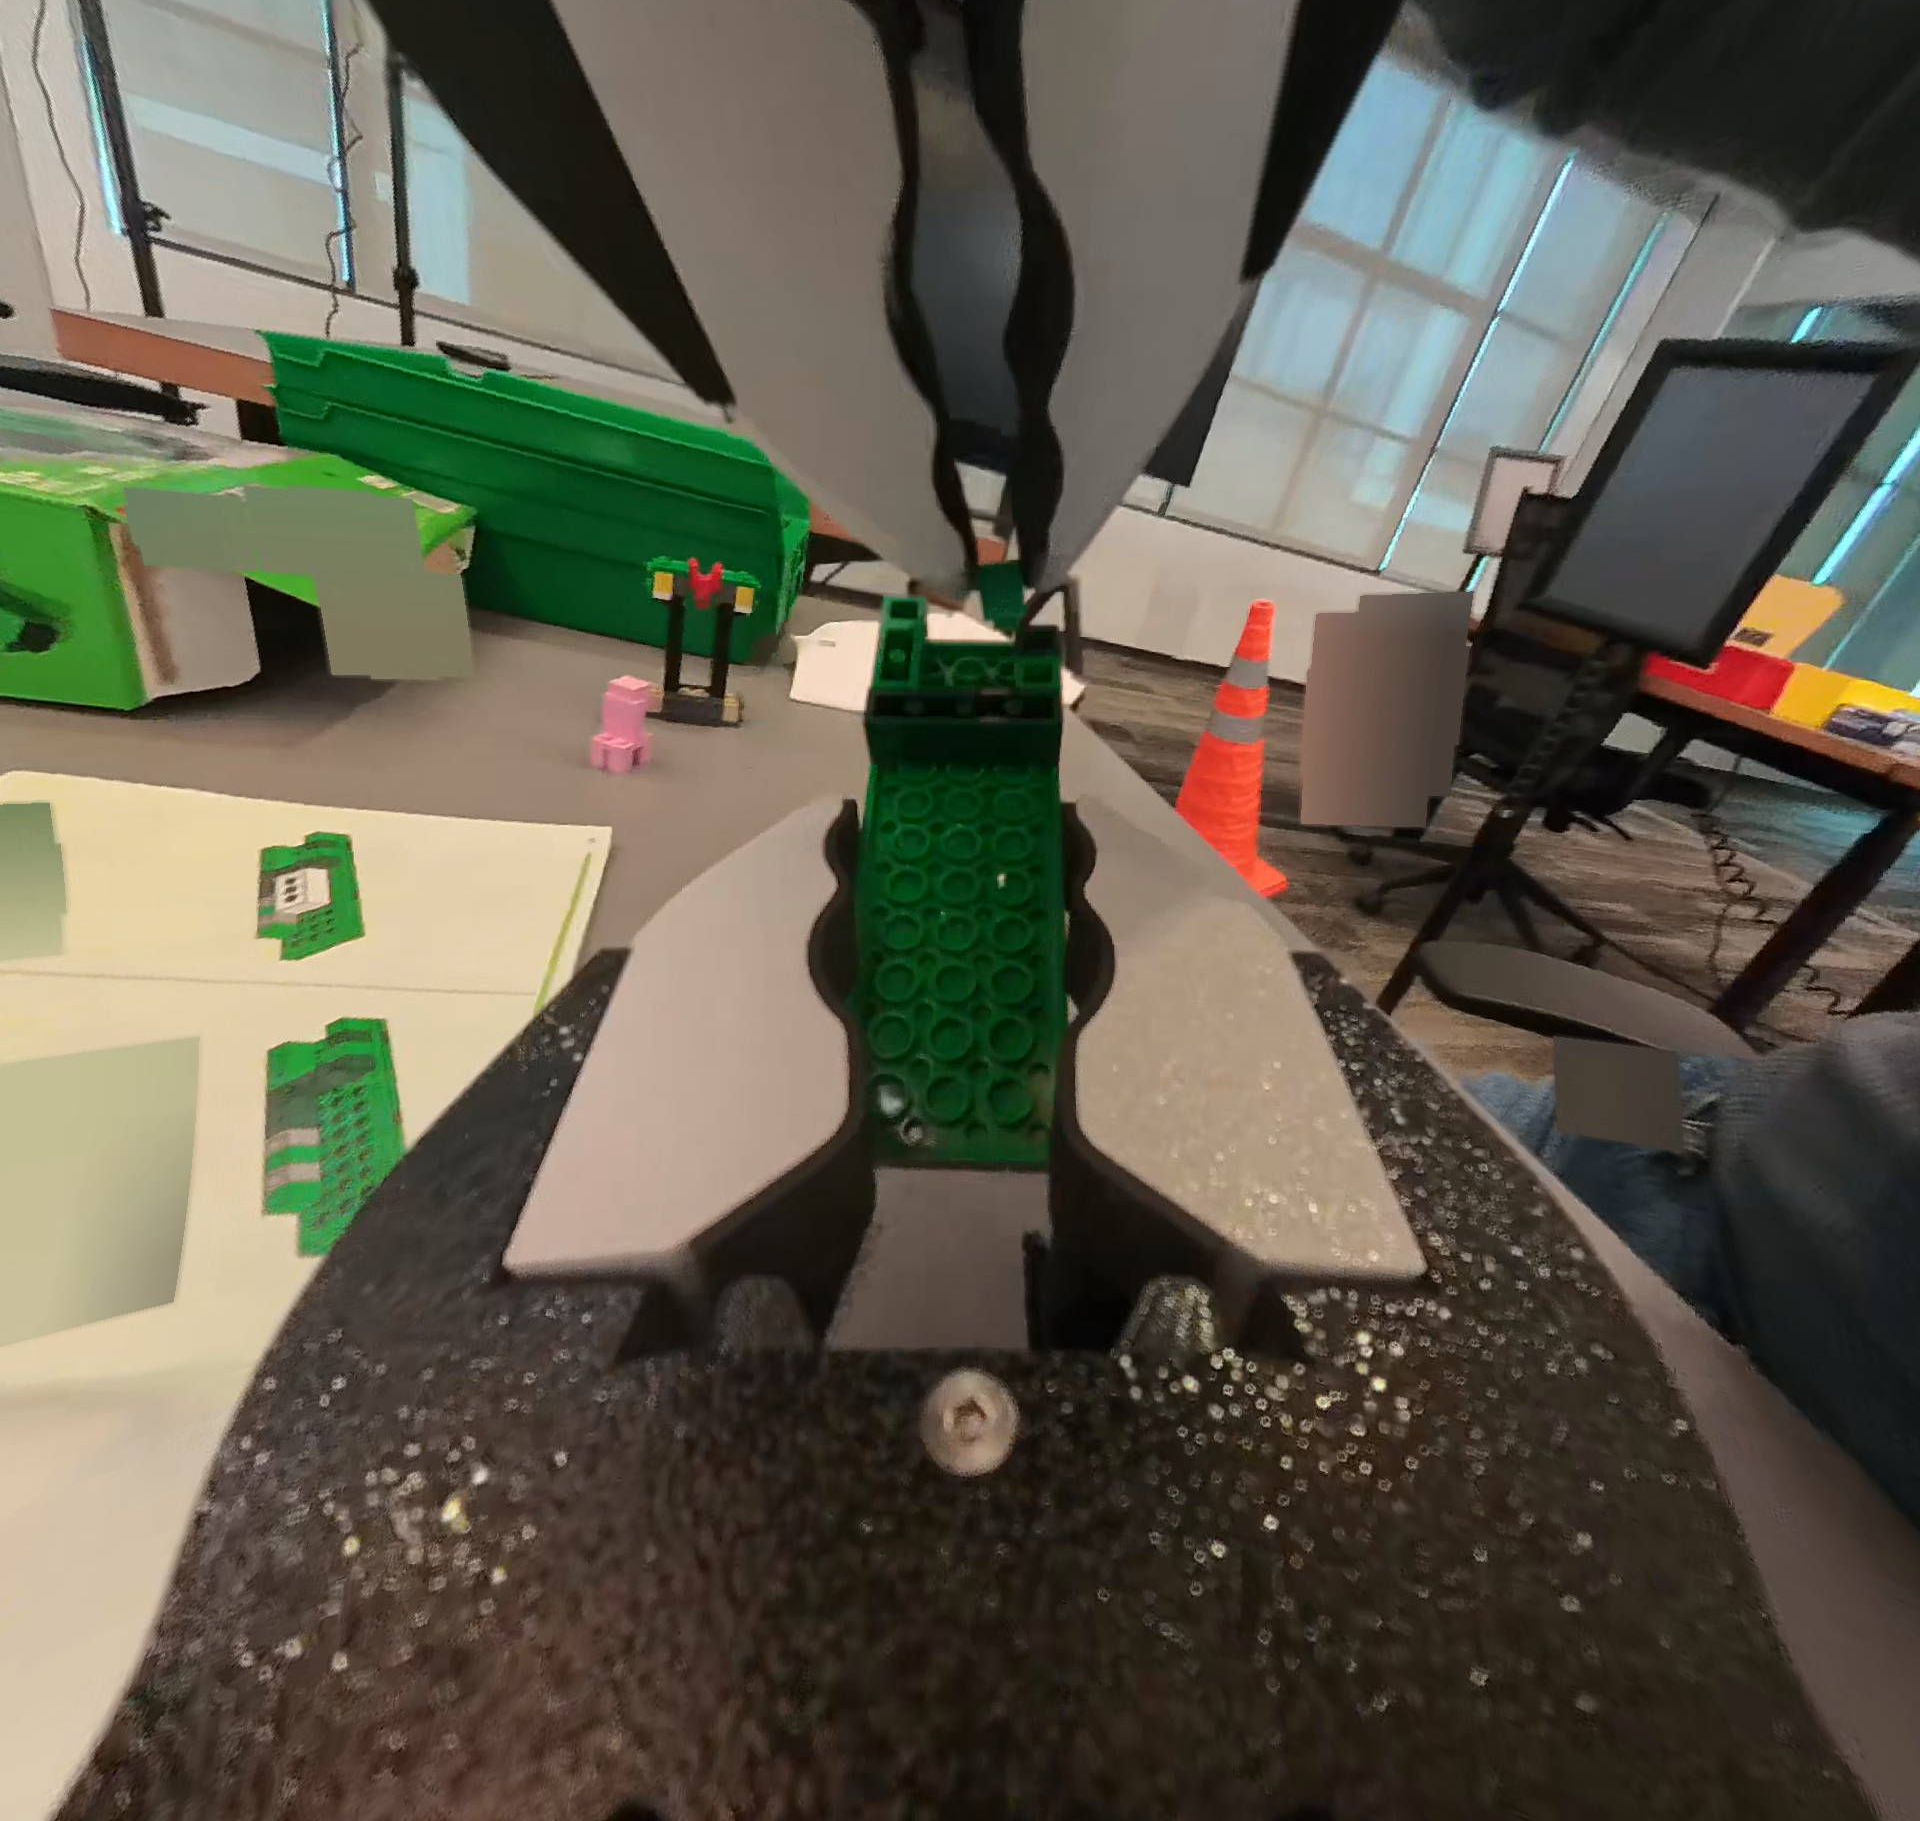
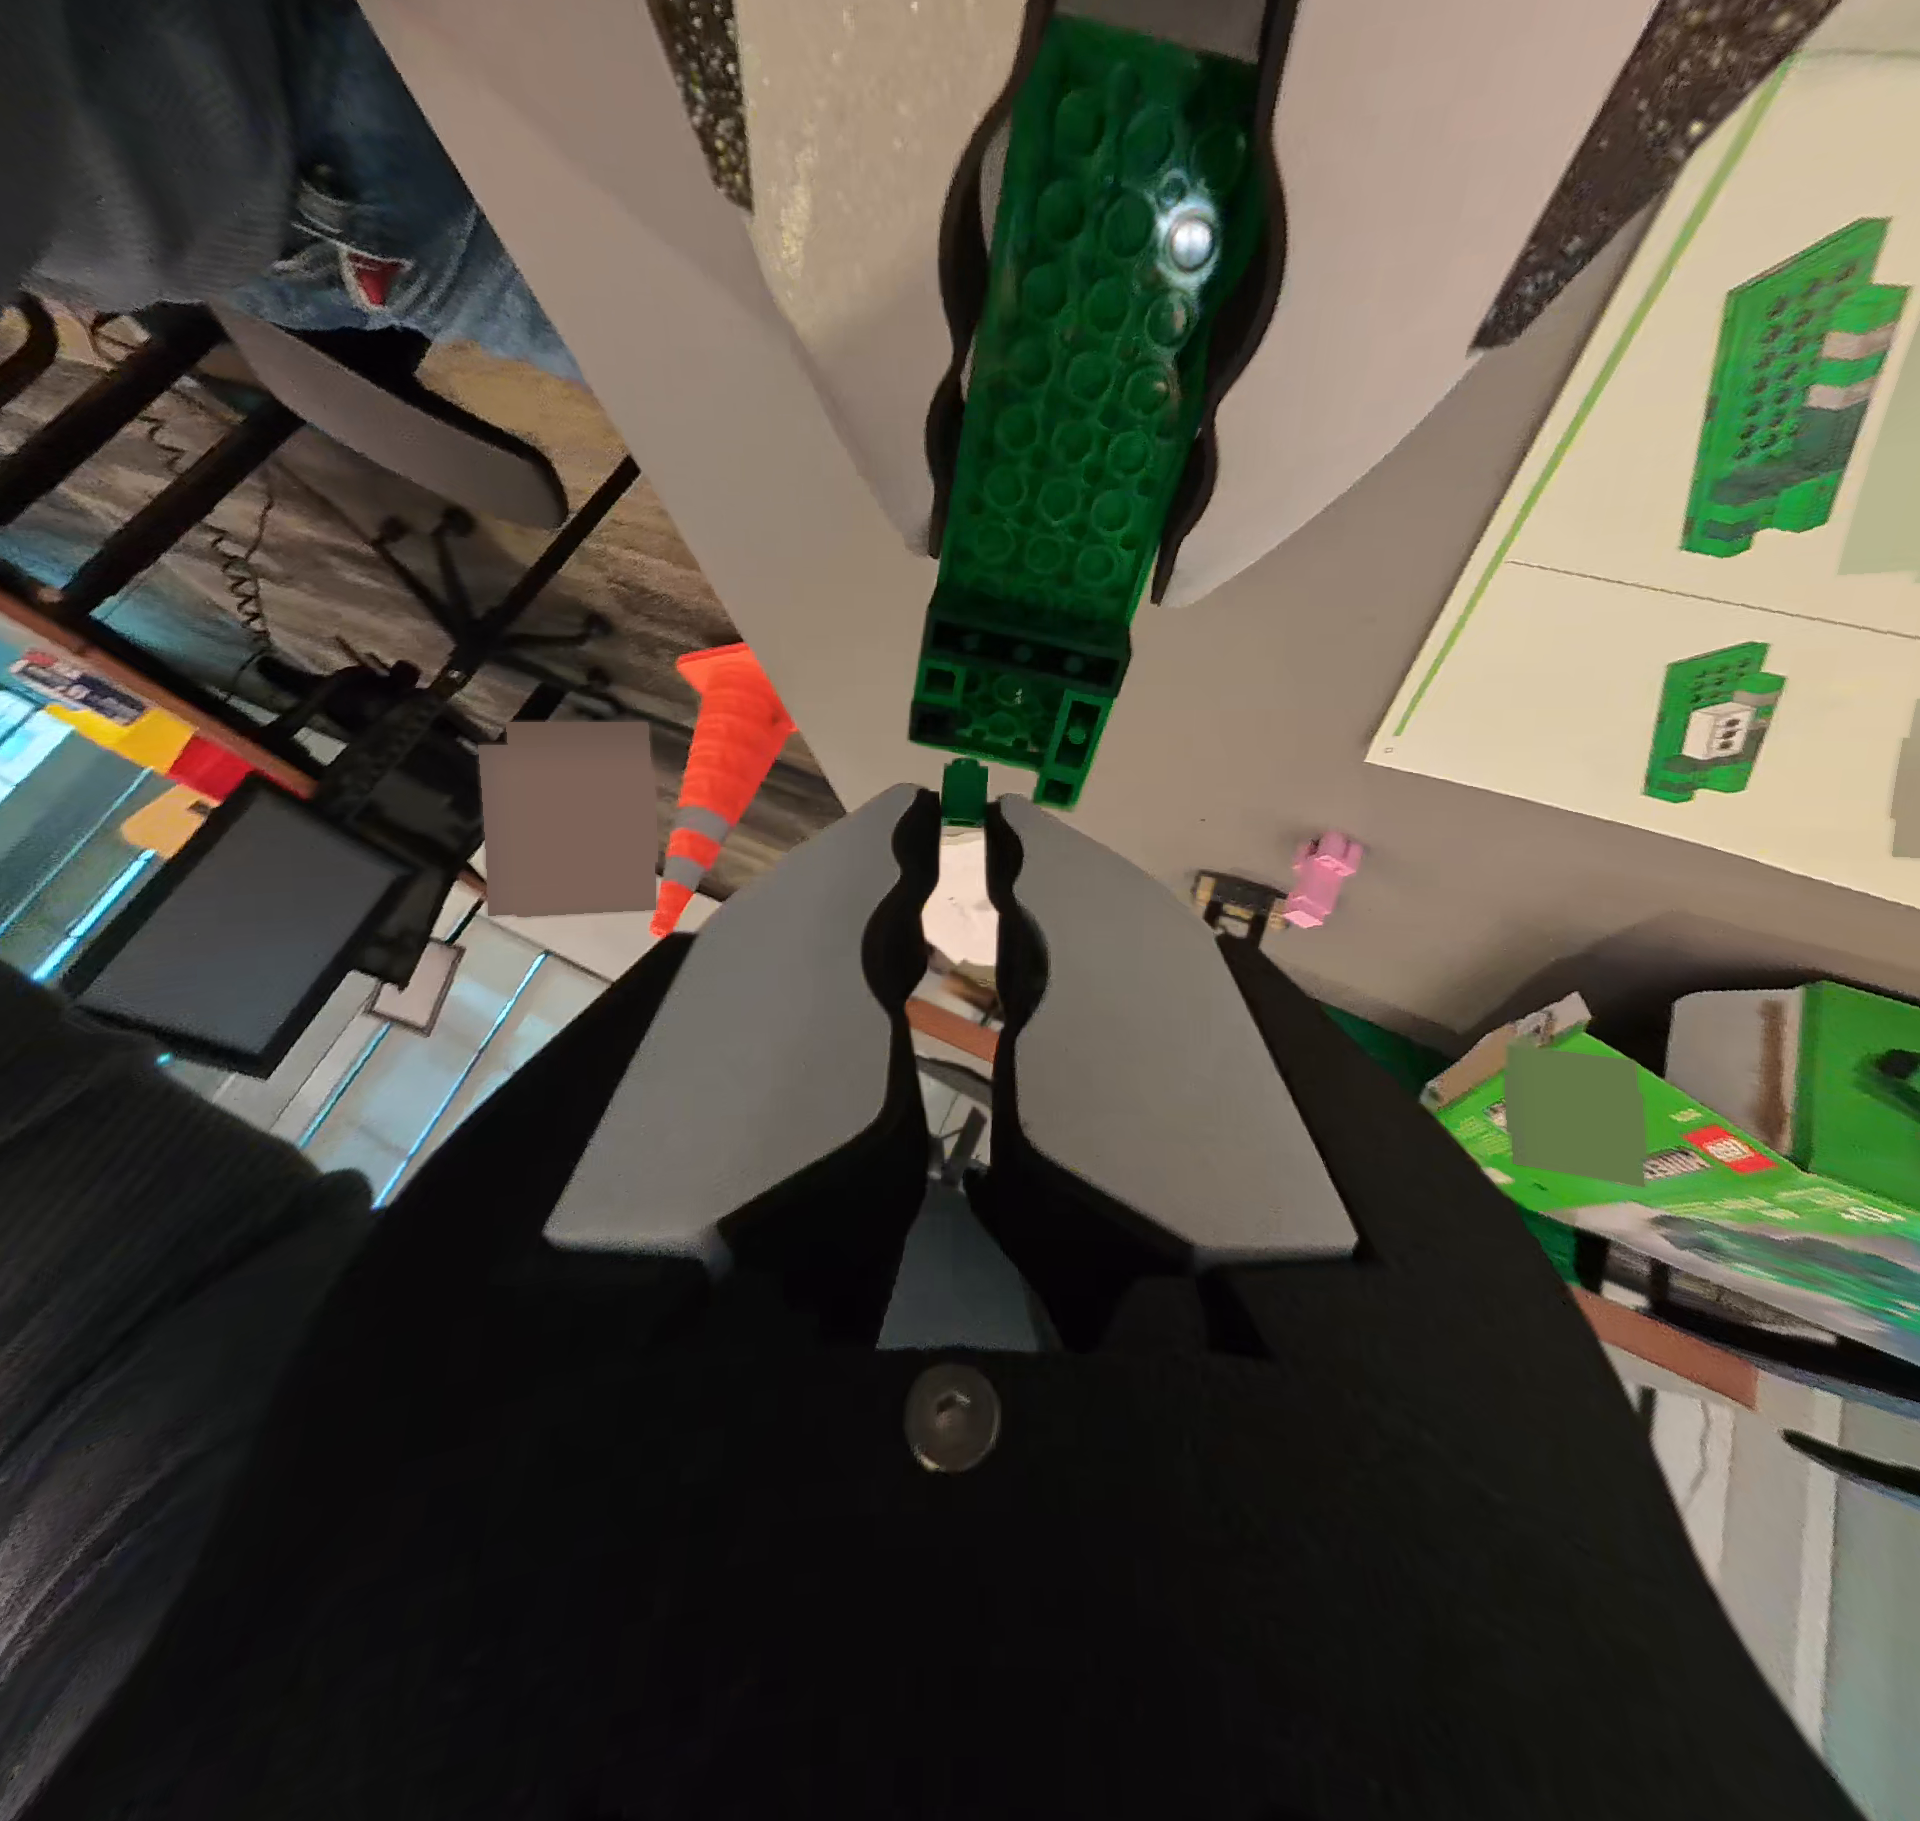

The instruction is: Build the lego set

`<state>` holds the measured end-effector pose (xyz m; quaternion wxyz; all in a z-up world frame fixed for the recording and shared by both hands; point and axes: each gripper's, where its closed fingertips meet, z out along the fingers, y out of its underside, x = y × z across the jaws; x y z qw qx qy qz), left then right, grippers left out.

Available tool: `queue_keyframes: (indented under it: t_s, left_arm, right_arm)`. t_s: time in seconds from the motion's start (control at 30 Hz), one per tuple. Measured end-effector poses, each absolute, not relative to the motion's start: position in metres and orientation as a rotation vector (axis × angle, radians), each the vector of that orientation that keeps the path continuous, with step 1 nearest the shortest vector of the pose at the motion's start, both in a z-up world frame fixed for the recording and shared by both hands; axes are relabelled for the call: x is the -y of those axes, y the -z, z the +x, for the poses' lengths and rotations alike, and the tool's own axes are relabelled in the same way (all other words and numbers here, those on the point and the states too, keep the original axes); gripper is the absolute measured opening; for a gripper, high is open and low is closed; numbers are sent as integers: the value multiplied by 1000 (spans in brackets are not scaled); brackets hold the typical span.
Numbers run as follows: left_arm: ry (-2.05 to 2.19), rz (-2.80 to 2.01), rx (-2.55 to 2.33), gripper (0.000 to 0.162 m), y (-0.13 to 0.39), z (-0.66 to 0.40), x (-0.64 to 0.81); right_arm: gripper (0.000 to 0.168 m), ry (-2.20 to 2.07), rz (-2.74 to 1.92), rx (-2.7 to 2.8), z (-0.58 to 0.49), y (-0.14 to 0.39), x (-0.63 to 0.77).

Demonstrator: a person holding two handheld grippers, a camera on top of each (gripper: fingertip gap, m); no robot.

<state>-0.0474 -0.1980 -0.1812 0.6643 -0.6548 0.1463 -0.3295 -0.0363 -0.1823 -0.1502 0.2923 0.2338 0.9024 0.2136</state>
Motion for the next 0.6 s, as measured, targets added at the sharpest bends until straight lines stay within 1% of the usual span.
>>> queue_keyframes:
  t_s: [0.03,0.23,0.4,0.47,0.6]
  left_arm:
    - [765,-1466,-329,37,180,-47,199]
    - [797,-1461,-329,37,178,-48,201]
    - [762,-1501,-288,36,184,-58,197]
    - [738,-1542,-281,36,190,-64,195]
    - [731,-1611,-263,36,200,-73,195]
  right_arm:
    - [8,-565,636,-2379,-35,149,185]
    - [8,-614,669,-2335,-32,141,186]
    - [8,-560,728,-2418,-22,143,172]
    - [8,-529,811,-2417,-8,156,155]
    - [8,-733,1064,-2247,39,201,93]
